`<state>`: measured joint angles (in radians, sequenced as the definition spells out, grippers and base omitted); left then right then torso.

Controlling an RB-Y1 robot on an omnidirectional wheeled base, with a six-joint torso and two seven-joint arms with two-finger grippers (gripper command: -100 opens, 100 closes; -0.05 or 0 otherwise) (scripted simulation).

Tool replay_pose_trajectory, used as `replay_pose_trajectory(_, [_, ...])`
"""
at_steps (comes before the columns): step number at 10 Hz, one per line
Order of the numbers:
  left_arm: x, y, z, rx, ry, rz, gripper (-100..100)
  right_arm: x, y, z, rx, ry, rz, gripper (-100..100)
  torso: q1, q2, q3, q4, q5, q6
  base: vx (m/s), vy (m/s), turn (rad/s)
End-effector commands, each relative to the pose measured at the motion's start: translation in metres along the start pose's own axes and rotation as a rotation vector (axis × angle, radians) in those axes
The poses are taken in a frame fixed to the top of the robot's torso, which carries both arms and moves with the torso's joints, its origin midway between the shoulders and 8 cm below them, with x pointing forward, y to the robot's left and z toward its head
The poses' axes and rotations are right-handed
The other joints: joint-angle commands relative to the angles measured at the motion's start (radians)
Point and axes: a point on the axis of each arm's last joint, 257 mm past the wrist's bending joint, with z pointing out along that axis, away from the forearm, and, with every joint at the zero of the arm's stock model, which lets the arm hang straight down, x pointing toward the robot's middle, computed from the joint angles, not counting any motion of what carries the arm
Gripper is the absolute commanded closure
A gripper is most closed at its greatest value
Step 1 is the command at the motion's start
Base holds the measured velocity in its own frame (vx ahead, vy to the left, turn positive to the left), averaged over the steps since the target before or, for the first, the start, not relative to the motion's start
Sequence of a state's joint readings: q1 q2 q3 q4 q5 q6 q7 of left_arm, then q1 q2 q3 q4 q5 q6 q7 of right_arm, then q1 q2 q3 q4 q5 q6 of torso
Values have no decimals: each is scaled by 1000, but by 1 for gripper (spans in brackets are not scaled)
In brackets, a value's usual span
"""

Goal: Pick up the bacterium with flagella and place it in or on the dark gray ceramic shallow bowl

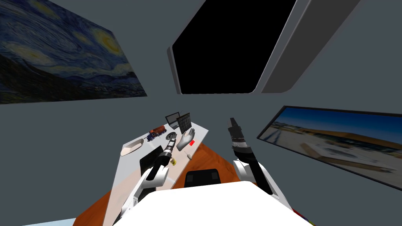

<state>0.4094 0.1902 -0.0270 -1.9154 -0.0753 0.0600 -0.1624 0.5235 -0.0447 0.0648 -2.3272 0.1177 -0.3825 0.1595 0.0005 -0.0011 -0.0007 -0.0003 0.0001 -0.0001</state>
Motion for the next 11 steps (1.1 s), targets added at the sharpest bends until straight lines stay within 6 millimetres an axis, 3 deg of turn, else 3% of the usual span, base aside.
replay_pose_trajectory(1, [3, 20, 4, -60, 15, 12, -100, 0, 0, 0, 0, 0, 0, 0, 0, 0, 0, 0, 0, 0, 13, 3, -18])
replay_pose_trajectory(3, [7, 39, 6, -120, 31, 22, -100, 0, 0, 0, 0, 0, 0, 0, -1, 0, 0, 0, 0, 0, 12, -3, -25])
replay_pose_trajectory(5, [14, 72, 8, -215, 59, 40, -100, 0, 0, 0, 0, 0, 0, 0, -1, 0, 0, 0, 0, 0, 5, -14, -33])
replay_pose_trajectory(8, [18, 91, 7, -273, 76, 49, -100, 0, 0, 0, 0, 0, 0, 0, -2, 1, 1, 0, 0, 0, -2, -16, -19])
replay_pose_trajectory(10, [25, 120, 7, -364, 106, 63, -100, 0, 0, 0, 0, 0, 0, 0, -2, 1, 1, 0, 0, 0, -10, -31, -42])
replay_pose_trajectory(11, [25, 121, 6, -367, 107, 63, -100, 0, 0, 0, 0, 0, 0, 0, -3, 2, 1, 0, -1, 0, -12, -35, -16])
